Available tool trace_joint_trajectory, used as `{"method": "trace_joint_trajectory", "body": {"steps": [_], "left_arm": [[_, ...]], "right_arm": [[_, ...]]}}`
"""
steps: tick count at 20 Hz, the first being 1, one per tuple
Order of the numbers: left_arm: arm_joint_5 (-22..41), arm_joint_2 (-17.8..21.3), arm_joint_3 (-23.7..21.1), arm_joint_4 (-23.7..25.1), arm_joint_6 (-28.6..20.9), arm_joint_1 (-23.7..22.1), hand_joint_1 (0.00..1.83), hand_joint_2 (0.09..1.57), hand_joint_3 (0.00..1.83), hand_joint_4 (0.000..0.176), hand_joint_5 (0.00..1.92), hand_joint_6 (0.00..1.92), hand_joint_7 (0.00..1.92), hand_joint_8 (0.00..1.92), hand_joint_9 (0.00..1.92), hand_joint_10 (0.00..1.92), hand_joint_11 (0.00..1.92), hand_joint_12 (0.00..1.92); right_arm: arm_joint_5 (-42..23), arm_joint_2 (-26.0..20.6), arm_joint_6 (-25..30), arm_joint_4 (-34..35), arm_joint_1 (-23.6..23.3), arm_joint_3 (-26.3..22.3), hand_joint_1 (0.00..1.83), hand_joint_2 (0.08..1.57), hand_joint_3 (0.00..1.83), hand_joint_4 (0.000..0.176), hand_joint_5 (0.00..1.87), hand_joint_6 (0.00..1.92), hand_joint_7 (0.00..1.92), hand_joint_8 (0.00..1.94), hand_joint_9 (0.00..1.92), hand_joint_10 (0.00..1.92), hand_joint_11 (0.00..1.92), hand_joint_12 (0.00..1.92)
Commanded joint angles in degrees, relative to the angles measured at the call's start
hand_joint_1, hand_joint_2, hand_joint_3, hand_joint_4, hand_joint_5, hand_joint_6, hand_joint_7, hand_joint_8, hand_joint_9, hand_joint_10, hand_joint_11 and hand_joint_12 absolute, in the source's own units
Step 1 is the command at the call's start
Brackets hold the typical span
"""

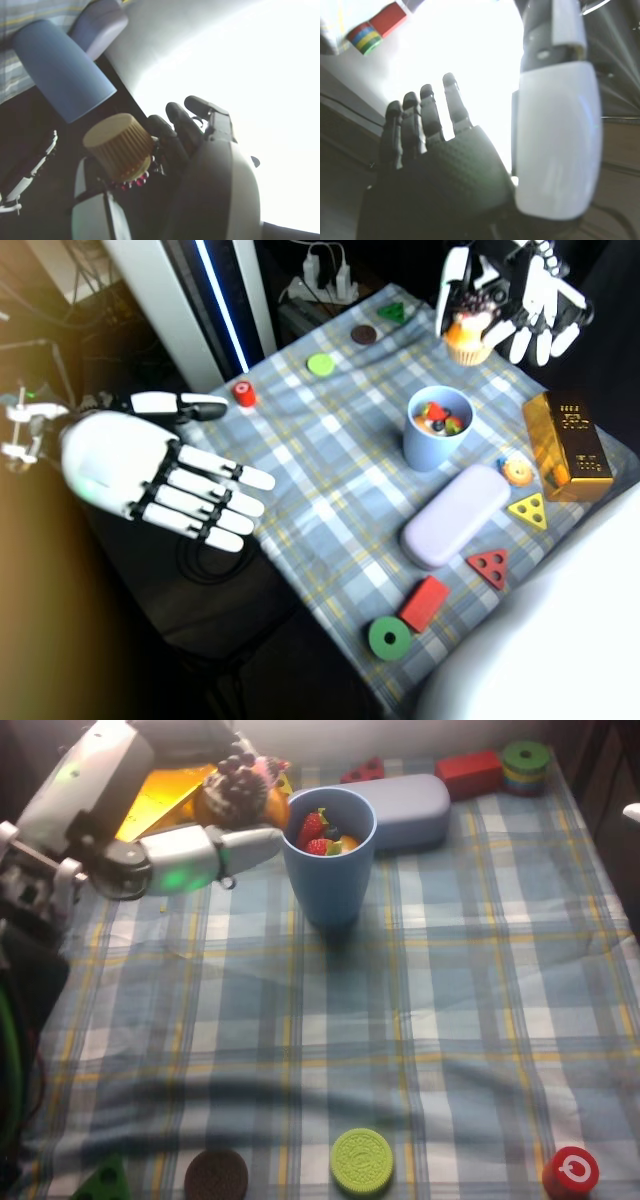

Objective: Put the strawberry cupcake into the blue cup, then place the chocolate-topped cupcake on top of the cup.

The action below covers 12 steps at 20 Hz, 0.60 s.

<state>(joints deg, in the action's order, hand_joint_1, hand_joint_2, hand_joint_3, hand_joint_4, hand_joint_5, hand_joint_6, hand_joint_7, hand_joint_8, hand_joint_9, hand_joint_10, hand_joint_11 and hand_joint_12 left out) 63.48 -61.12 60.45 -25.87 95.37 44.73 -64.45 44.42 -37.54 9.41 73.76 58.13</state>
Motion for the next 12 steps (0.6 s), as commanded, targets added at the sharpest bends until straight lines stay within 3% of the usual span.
{"method": "trace_joint_trajectory", "body": {"steps": [1,3,4,5,6,7,8,9,10,11,12], "left_arm": [[5.93,-0.62,0.65,2.45,-0.46,-1.49,1.02,1.11,0.0,0.161,0.98,0.98,0.83,0.0,0.6,0.01,0.03,0.94],[5.01,-1.79,1.75,3.26,-0.46,-3.16,1.01,1.11,0.0,0.175,0.96,1.01,0.84,0.0,0.62,0.0,0.03,0.96],[4.58,-2.25,2.2,3.63,-0.46,-3.86,1.0,1.12,0.0,0.176,0.94,1.04,0.85,0.0,0.63,0.0,0.03,0.98],[3.6,-2.92,2.92,4.24,-0.46,-5.0,0.92,1.06,0.0,0.07,0.84,0.39,0.83,0.0,0.61,0.0,0.02,1.02],[3.16,-3.23,3.21,4.58,-0.46,-5.53,0.92,1.04,0.0,0.039,0.87,0.13,0.82,0.0,0.59,0.01,0.0,1.06],[2.77,-3.59,3.49,4.93,-0.46,-6.08,0.99,1.1,0.0,0.149,0.95,0.8,0.83,0.0,0.61,0.0,0.02,1.02],[2.37,-4.05,3.82,5.24,-0.46,-6.49,0.98,1.14,0.0,0.171,0.89,1.07,0.8,0.0,0.58,0.0,0.0,0.97],[1.77,-4.65,4.29,5.56,-0.46,-6.9,0.97,1.08,0.0,0.098,0.77,0.43,0.8,0.0,0.58,0.0,0.0,0.99],[1.4,-5.04,4.6,5.75,-0.46,-7.1,0.98,1.06,0.0,0.075,0.82,0.15,0.78,0.01,0.57,0.01,0.0,1.0],[1.07,-5.33,4.88,5.8,-0.46,-7.37,0.94,1.05,0.0,0.059,0.86,0.05,0.8,0.01,0.58,0.01,0.0,1.04],[0.77,-5.67,5.09,5.79,-0.49,-7.38,0.91,1.04,0.0,0.045,0.89,0.02,0.84,0.01,0.6,0.01,0.01,1.08]], "right_arm": [[-6.81,-0.01,0.57,1.15,-0.23,0.42,0.17,0.84,0.0,0.036,0.0,0.0,0.0,0.0,0.0,0.0,0.05,0.02],[-6.82,0.05,0.57,1.2,-0.17,0.44,0.15,0.82,0.0,0.061,0.0,0.0,0.0,0.0,0.0,0.0,0.09,0.04],[-6.82,0.05,0.57,1.2,-0.14,0.45,0.18,0.83,0.0,0.056,0.0,0.0,0.0,0.0,0.01,0.0,0.11,0.05],[-6.83,0.17,0.57,1.2,-0.09,0.52,0.17,0.84,0.0,0.049,0.0,0.0,0.0,0.0,0.02,0.01,0.11,0.06],[-6.83,0.24,0.57,1.2,-0.07,0.59,0.16,0.84,0.0,0.051,0.0,0.0,0.0,0.0,0.03,0.01,0.12,0.06],[-6.82,0.32,0.64,1.18,-0.03,0.66,0.19,0.85,0.0,0.031,0.0,0.0,0.0,0.0,0.02,0.01,0.1,0.05],[-6.82,0.44,0.82,1.18,0.08,0.75,0.24,0.85,0.0,0.022,0.0,0.0,0.0,0.0,0.0,0.0,0.06,0.04],[-6.82,0.48,0.94,1.18,0.18,0.78,0.25,0.86,0.01,0.0,0.0,0.0,0.0,0.0,0.0,0.0,0.08,0.05],[-6.83,0.5,0.96,1.18,0.28,0.78,0.25,0.87,0.01,0.003,0.0,0.0,0.0,0.0,0.0,0.0,0.05,0.04],[-6.84,0.5,0.97,1.18,0.34,0.77,0.26,0.87,0.01,0.024,0.0,0.0,0.0,0.0,0.0,0.0,0.02,0.03],[-6.91,0.5,1.06,1.18,0.39,0.77,0.32,0.88,0.01,0.012,0.0,0.0,0.0,0.0,0.0,0.0,0.02,0.03]]}}
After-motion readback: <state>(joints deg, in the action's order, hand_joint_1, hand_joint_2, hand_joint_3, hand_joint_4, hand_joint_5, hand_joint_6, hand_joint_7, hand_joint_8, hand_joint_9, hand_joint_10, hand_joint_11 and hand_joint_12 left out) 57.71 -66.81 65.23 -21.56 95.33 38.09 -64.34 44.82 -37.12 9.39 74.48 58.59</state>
